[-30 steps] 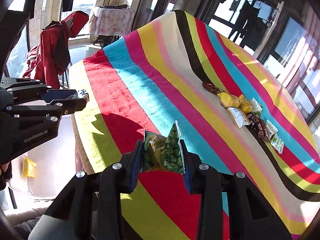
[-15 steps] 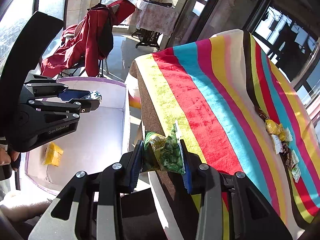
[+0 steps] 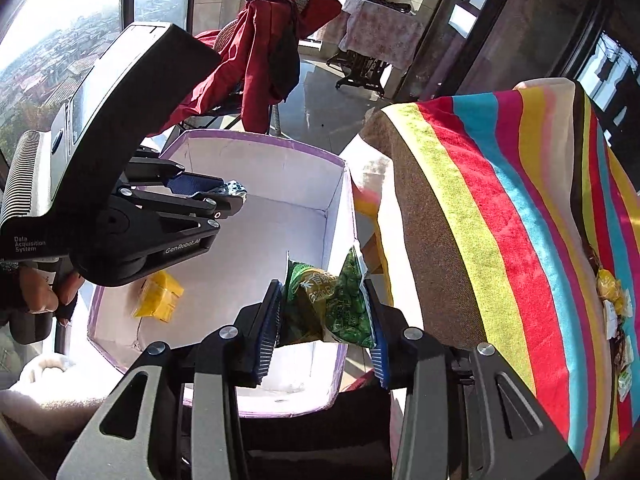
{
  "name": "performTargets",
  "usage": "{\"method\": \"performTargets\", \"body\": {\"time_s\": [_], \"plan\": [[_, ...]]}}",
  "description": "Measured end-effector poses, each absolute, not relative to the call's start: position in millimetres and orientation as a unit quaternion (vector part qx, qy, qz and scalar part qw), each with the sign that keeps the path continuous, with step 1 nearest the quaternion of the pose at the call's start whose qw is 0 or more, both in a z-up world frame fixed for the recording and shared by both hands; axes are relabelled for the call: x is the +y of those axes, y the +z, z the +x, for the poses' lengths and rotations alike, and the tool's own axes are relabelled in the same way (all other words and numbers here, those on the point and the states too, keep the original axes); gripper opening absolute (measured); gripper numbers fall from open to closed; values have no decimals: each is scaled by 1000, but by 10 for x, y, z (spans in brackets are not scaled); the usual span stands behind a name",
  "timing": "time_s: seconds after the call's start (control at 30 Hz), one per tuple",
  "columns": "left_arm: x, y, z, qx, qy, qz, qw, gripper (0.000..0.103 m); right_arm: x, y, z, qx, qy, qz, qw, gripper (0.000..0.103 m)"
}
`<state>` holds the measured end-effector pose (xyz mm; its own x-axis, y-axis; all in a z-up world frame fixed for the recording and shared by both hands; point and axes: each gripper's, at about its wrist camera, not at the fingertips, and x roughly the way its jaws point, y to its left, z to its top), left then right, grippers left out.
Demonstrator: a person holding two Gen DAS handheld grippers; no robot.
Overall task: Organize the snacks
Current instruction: 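Carry both items to the white box and open both tools to drop them, then grasp a white-orange biscuit packet with the right tool while the left tool grasps a yellow bag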
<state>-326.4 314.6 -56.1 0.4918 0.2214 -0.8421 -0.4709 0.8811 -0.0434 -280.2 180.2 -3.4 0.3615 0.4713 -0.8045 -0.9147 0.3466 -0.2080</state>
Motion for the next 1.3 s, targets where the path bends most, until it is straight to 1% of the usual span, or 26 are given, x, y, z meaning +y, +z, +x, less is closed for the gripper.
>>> {"method": "performTargets", "body": {"time_s": [0.03, 0.07, 0.1, 0.13, 0.3, 0.4, 0.43, 0.47, 0.53, 0.7, 0.83, 1.0, 1.17, 1.3], "plan": [[3176, -574, -3271, 465, 217, -136, 847, 42, 1797, -36, -2806, 327, 462, -335, 754, 65], [3214, -577, -3282, 466, 231, -140, 843, 57, 1786, -30, -2802, 322, 461, -330, 758, 73], [3245, -558, -3298, 461, 243, -144, 841, 84, 1761, -10, -2799, 319, 461, -327, 761, 73], [3278, -524, -3320, 454, 258, -144, 841, 91, 1734, 15, -2789, 317, 460, -323, 764, 73], [3345, -296, -3309, 430, 296, -137, 842, 96, 1398, 249, -2587, 317, 449, -264, 792, 73], [3252, -75, -3188, 410, 289, -124, 856, 96, 1059, 461, -2426, 301, 429, -229, 820, 75], [3182, 18, -3125, 401, 285, -114, 863, 98, 935, 527, -2382, 292, 418, -221, 831, 78], [3089, 113, -3034, 392, 278, -102, 871, 100, 808, 587, -2332, 284, 404, -213, 843, 82], [2862, 274, -2831, 378, 251, -76, 888, 101, 520, 674, -2204, 275, 370, -200, 864, 86], [2039, 526, -2120, 377, 124, -20, 918, 101, -231, 709, -1784, 293, 270, -170, 901, 86], [1338, 573, -1546, 381, 20, -6, 924, 101, -887, 584, -1430, 327, 191, -138, 915, 86], [600, 459, -754, 391, -43, 54, 918, 101, -1449, 381, -1014, 367, 144, -96, 914, 86], [422, 297, 24, 418, -26, 65, 906, 101, -1506, 253, -542, 387, 156, -109, 902, 86], [382, 304, 365, 423, -2, 50, 905, 101, -1432, 268, -189, 384, 206, -112, 893, 86]]}}
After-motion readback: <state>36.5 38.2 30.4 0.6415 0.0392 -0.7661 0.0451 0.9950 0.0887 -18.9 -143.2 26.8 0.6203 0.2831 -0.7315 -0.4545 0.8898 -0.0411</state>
